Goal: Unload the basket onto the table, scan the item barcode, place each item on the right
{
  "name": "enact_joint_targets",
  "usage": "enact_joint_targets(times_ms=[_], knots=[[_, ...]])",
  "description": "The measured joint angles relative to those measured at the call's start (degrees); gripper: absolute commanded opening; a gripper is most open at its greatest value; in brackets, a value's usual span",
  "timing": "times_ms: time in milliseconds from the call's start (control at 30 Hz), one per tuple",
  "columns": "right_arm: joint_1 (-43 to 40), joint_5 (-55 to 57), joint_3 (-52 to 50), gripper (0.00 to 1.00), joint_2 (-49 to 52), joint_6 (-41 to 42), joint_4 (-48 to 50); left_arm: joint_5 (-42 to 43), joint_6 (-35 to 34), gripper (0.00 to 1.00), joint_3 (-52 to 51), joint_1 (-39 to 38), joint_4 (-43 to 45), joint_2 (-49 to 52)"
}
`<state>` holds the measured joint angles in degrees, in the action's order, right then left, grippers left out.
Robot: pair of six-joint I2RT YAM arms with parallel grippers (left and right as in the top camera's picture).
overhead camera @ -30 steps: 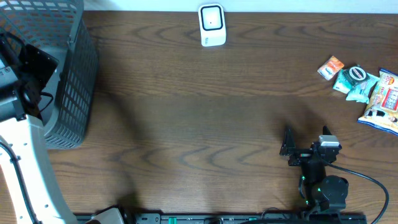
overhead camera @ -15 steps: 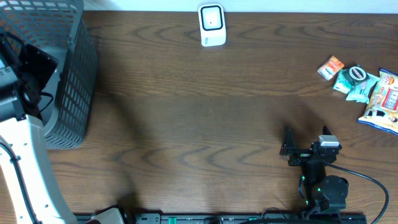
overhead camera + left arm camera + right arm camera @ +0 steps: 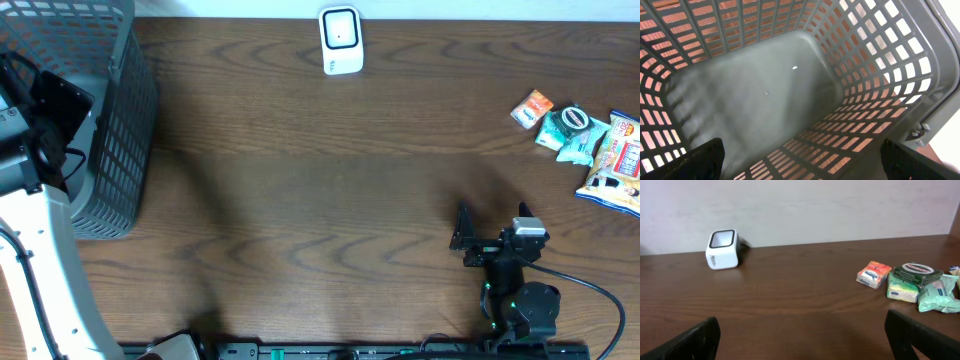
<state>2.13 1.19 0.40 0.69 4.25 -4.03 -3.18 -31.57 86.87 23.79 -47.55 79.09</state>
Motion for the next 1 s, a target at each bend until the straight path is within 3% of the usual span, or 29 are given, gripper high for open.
enact_joint_targets(times_ms=[133,367,633,733,1000], knots=[[0.0,0.0,0.0,0.99,0.0,0.0,0.0,0.0,0.0,0.98,0.0,0.0,-0.7,0.0],[0.0,0.0,0.0,0.99,0.0,0.0,0.0,0.4,0.0,0.98,-0.2,0.0,-11.6,0.0],[0.0,-0.1,0.0,0.99,0.0,0.0,0.0,0.3,0.2,0.98,-7.7,-0.7,-10.8,-2.8],[0.0,-0.1,0.0,0.99,0.0,0.0,0.0,2.7,4.0,0.97,-15.8,-2.3,-6.2,-5.5],[0.0,-0.2,0.0,0.99,0.0,0.0,0.0,11.5,14.3,0.98,-35.5,-7.1,16.5,-16.3]])
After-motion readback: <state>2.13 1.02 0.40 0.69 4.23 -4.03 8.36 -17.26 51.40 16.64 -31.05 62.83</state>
